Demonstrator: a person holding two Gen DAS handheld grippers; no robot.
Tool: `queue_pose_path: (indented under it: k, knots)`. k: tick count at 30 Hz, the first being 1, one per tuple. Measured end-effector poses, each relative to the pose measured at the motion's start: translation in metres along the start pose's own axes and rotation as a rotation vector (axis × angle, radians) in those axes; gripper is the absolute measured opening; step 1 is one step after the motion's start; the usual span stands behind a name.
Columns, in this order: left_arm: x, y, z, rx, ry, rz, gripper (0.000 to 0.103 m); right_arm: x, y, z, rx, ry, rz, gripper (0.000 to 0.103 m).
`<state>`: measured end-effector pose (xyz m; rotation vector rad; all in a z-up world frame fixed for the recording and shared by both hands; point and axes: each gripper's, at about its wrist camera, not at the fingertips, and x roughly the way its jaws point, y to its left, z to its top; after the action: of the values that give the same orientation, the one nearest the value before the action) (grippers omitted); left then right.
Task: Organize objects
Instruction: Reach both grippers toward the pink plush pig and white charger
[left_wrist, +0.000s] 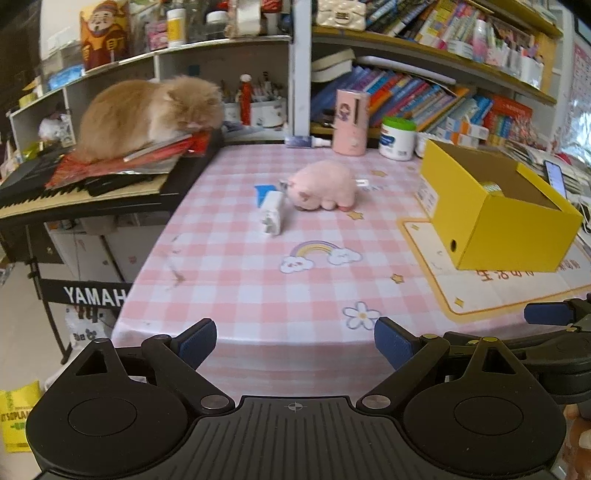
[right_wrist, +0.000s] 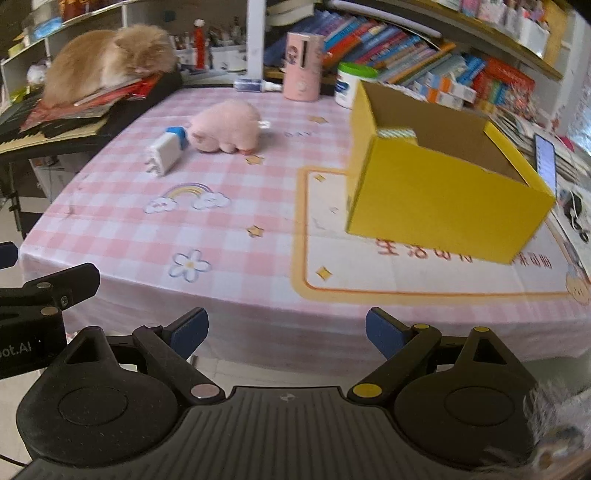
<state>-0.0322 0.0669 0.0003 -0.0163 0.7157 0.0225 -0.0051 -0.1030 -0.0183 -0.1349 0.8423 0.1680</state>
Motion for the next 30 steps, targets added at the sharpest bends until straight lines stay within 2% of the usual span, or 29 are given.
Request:
queue_pose_path:
  k: [16, 30]
  knots:
    - [0.02, 0.021, 0.015, -0.039, -0.017, 0.035, 0.094, 0.023, 0.022, 0.028, -0.045, -0.027, 0.071, 0.09]
    - [0.079, 0.03, 0.052, -0.105, 0.009, 0.062, 0.093, 0.079, 0.027, 0.086, -0.105, -0.011, 0.107, 0.09]
